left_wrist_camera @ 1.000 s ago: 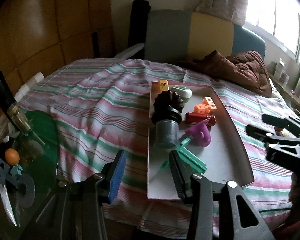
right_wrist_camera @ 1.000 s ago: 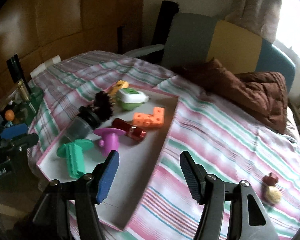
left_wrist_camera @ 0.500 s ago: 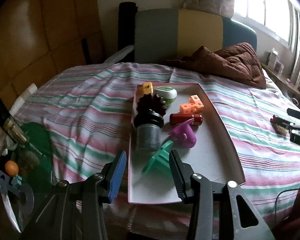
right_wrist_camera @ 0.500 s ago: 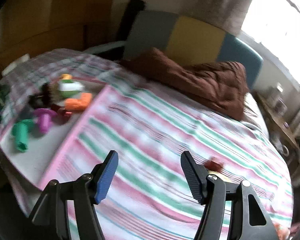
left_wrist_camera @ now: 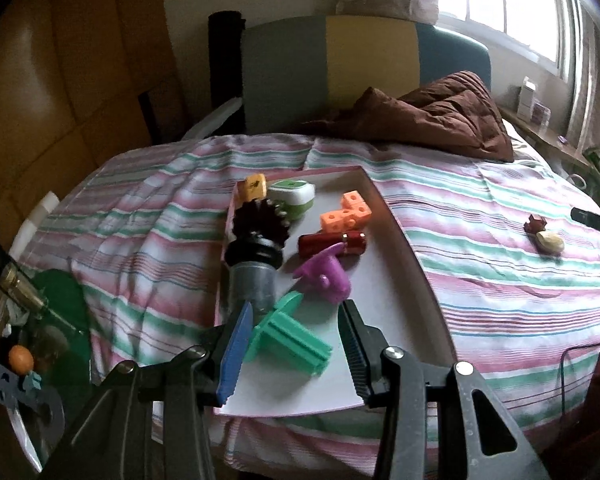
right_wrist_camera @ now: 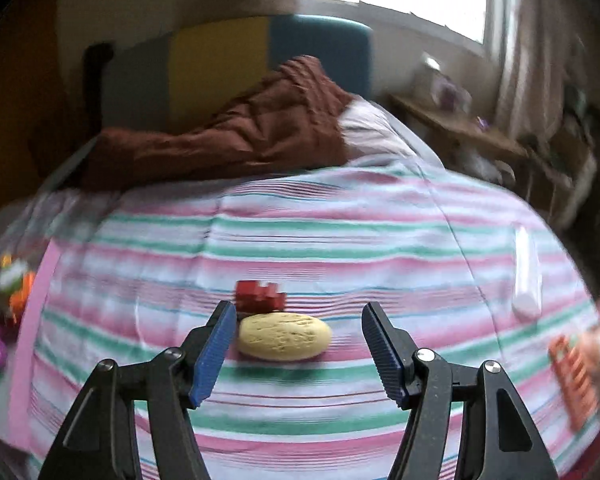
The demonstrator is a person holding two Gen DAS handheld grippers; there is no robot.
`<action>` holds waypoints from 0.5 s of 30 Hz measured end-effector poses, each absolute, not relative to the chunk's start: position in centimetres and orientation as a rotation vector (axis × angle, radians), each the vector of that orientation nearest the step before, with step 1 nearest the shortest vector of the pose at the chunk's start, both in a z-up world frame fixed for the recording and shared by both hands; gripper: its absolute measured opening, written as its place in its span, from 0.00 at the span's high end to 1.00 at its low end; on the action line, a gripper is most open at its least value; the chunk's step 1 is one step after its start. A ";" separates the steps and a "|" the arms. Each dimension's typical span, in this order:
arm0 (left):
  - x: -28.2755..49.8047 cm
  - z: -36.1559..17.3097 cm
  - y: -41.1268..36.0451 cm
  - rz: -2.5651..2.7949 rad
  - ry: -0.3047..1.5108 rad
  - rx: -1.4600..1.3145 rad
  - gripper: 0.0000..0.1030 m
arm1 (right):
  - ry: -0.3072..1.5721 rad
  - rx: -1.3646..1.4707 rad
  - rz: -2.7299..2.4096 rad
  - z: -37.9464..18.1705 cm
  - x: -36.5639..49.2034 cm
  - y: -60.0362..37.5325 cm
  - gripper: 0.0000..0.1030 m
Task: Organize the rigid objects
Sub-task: 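Move both grippers back toward the yellow mold and red puzzle piece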
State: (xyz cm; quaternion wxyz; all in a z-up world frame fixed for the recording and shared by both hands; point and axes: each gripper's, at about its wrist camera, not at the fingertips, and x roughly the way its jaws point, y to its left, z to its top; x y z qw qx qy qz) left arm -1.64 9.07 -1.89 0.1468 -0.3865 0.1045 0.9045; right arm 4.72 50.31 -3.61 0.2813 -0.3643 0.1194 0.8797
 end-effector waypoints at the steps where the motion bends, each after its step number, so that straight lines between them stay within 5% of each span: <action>1: -1.6 -1.9 9.4 2.598 0.303 -1.110 0.56 | 0.341 -0.975 2.343 -3.6 5.0 50.7 0.33; 15: -1.9 -1.1 13.7 2.493 0.258 -1.093 0.56 | 0.602 -0.943 2.139 -4.7 7.3 54.7 0.30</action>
